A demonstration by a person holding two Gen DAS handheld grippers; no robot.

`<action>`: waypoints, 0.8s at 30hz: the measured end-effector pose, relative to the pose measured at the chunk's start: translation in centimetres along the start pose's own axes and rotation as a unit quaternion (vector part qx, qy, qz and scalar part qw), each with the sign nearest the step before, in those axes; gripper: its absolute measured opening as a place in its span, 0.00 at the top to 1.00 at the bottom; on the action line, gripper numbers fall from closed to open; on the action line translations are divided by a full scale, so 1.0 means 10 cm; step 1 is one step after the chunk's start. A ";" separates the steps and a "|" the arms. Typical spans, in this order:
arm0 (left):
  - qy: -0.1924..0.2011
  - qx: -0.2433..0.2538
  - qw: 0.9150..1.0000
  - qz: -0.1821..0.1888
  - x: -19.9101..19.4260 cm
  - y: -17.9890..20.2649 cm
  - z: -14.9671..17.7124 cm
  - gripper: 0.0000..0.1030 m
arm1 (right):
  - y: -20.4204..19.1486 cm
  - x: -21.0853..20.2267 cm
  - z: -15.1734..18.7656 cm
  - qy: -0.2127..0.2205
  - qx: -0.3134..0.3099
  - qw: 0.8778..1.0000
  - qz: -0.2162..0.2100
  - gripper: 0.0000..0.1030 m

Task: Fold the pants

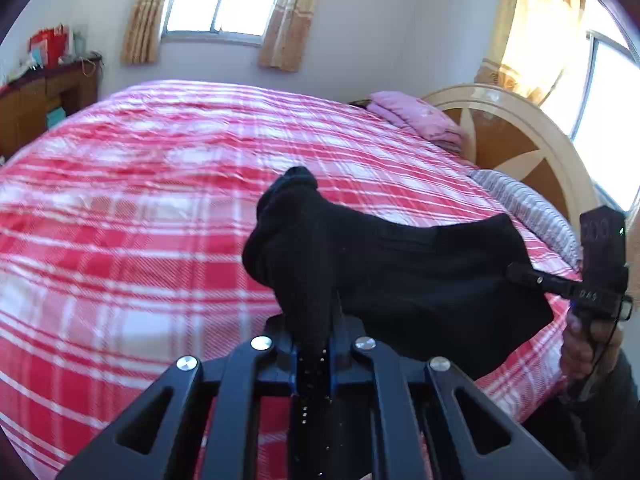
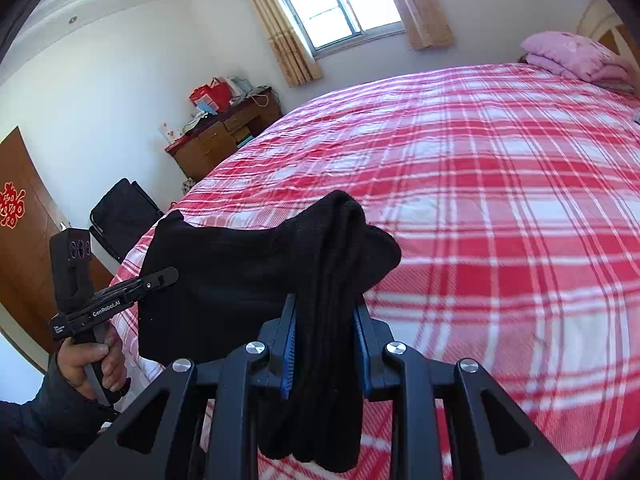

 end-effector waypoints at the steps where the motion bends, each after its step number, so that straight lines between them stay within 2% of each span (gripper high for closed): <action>1: 0.003 0.009 1.000 -0.010 -0.01 -0.04 -0.05 0.89 | -0.02 0.05 -0.09 0.000 -0.005 1.000 -0.002 0.75; 7: 0.017 0.021 0.999 -0.035 -0.12 -0.34 -0.18 0.89 | -0.19 0.40 -0.45 -0.002 -0.035 0.999 -0.011 0.75; 15: 0.043 -0.015 0.997 -0.055 -0.26 -0.83 -0.34 0.89 | -0.43 1.00 -0.72 -0.024 -0.046 0.998 -0.031 0.75; 24: 0.060 -0.041 0.994 -0.086 -0.22 -1.23 -0.51 0.89 | -0.64 1.59 -0.92 -0.046 -0.061 0.996 -0.040 0.75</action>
Point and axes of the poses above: each gripper's, at about its wrist camera, not at the fingertips, and x roughly the way its jaws point, y to its right, z to its underside, the point moved 9 cm from there along x, roughly the way its jaws point, and after that the axes turned 13 degrees about -x, right-handed, at the moved point
